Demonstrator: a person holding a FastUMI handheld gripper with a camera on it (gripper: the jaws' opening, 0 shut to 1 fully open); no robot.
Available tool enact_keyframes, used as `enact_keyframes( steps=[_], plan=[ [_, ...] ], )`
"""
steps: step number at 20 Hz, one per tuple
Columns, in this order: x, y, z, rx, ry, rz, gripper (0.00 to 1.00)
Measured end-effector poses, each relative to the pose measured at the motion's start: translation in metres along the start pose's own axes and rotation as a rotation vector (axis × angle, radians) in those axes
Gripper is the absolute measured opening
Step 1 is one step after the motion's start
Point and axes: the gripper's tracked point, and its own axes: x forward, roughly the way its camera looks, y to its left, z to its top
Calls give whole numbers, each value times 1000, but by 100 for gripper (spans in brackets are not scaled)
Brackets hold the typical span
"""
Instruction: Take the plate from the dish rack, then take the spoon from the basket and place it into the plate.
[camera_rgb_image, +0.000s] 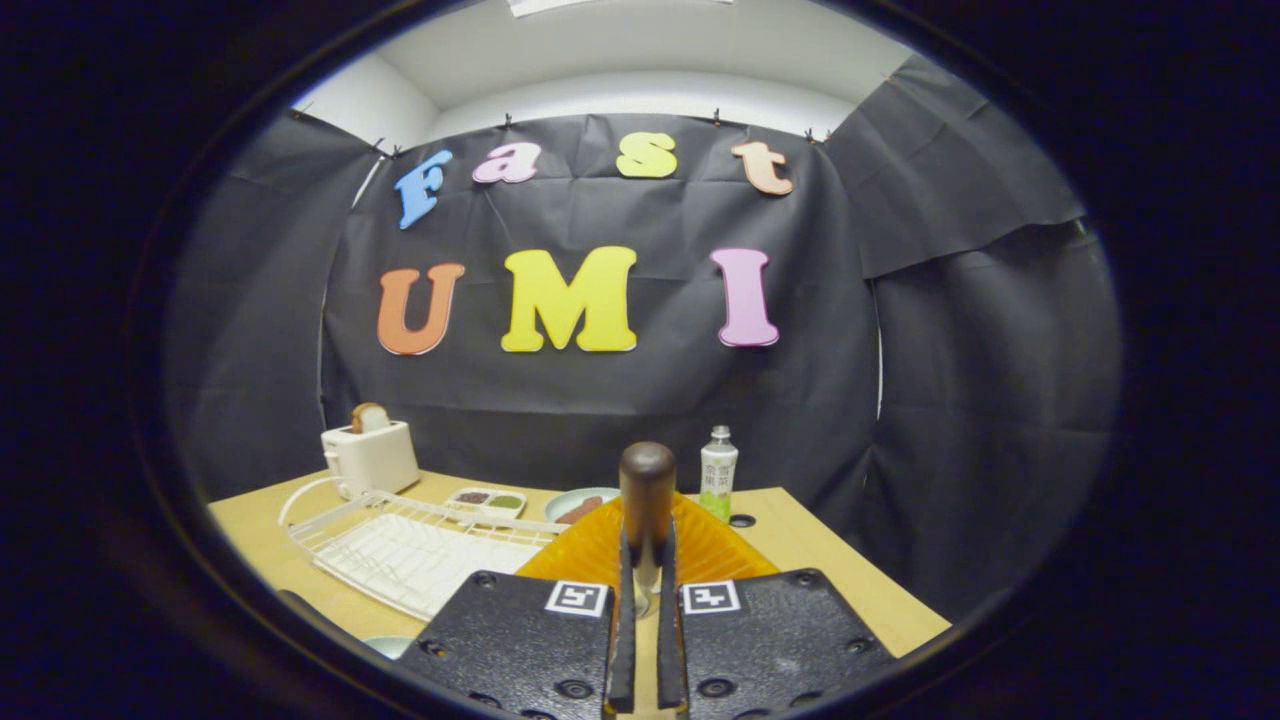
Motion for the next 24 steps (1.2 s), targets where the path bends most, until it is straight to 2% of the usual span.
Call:
enact_keyframes(
  steps=[6,12,18,24],
  plan=[
    [-48,83,-52,7,106,160,14],
    [-71,137,-117,-6,190,215,15],
    [-77,147,-143,32,257,218,16],
    [-66,116,-140,89,319,140,19]
  ],
)
